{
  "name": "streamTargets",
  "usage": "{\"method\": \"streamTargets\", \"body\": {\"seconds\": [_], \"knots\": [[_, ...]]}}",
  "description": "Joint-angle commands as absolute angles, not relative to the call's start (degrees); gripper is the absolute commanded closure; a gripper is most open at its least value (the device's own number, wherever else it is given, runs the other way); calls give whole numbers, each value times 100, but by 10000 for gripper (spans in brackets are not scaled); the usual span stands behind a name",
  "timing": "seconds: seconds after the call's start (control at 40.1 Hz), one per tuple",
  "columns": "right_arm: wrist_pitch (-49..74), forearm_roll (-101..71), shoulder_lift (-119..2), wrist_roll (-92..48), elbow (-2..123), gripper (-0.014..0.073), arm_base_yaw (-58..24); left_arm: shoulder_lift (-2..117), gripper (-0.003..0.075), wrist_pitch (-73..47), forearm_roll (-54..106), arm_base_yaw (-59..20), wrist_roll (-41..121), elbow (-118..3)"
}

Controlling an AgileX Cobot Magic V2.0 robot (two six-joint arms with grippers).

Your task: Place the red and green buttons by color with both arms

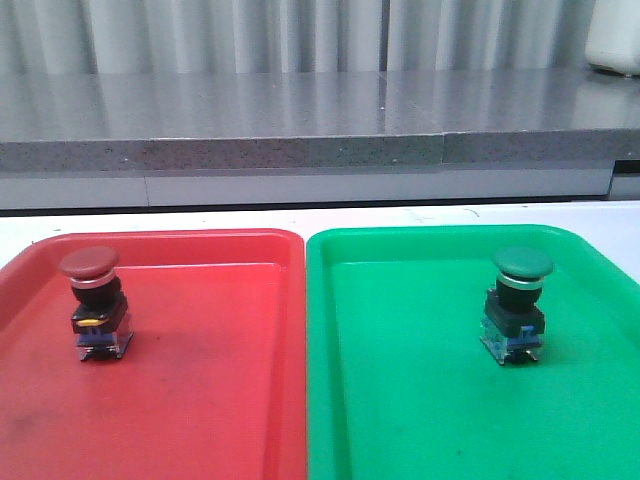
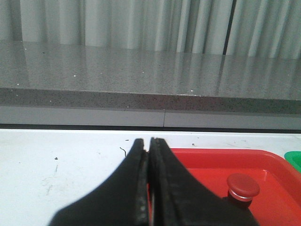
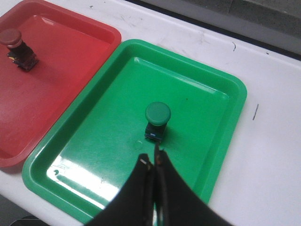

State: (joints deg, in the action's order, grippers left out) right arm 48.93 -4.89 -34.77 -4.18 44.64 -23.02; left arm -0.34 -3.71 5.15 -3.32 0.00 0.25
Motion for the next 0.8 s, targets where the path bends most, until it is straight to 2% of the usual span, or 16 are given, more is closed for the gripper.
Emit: {"method": "streamTargets", "body": {"seconds": [0.0, 0.773], "knots": [[4528, -520, -3485, -420, 4615, 664, -2303, -124, 740, 134, 516, -325, -52, 163], [4528, -520, -3485, -420, 4615, 664, -2303, -124, 740, 134, -79, -325, -562, 163]]}}
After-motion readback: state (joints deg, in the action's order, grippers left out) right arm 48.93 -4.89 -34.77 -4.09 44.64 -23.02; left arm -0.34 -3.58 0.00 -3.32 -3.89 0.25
